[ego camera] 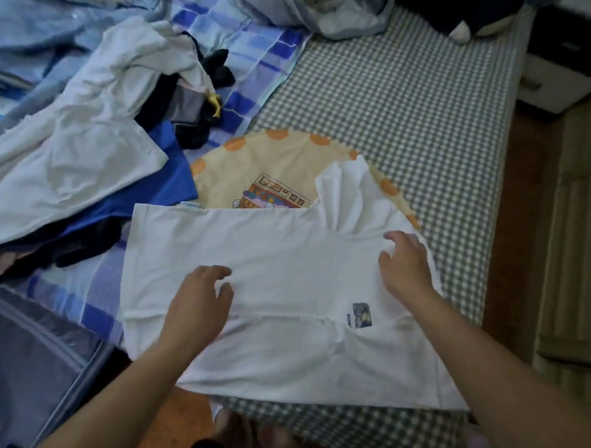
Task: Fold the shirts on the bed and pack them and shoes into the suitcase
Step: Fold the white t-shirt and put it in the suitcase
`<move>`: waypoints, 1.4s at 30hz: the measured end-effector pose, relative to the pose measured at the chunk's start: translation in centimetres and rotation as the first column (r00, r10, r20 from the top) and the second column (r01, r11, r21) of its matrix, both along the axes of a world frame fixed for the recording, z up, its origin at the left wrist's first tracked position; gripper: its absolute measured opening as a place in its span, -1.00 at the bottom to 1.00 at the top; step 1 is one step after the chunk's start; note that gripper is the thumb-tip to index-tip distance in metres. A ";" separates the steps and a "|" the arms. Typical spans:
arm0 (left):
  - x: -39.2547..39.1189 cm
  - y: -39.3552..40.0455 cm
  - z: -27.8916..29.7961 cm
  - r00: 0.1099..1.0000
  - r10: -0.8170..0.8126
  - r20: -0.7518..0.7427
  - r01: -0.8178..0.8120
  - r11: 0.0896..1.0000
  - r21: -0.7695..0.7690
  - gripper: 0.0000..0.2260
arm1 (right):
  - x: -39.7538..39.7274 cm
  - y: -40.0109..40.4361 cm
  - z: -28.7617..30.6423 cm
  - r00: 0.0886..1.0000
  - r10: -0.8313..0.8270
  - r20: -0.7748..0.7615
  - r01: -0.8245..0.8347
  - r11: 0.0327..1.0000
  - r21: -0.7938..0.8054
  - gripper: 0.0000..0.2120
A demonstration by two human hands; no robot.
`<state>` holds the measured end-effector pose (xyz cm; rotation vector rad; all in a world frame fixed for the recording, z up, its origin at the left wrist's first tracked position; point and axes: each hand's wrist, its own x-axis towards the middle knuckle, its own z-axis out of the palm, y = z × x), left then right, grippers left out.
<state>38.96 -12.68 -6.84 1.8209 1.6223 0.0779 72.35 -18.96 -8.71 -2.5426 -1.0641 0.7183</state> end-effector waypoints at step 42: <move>19.2 19.8 -2.1 0.904 -0.341 0.259 0.337 0.940 0.060 -0.94 | 12.8 18.9 2.4 0.915 0.357 -0.186 -0.285 0.901 0.327 -0.77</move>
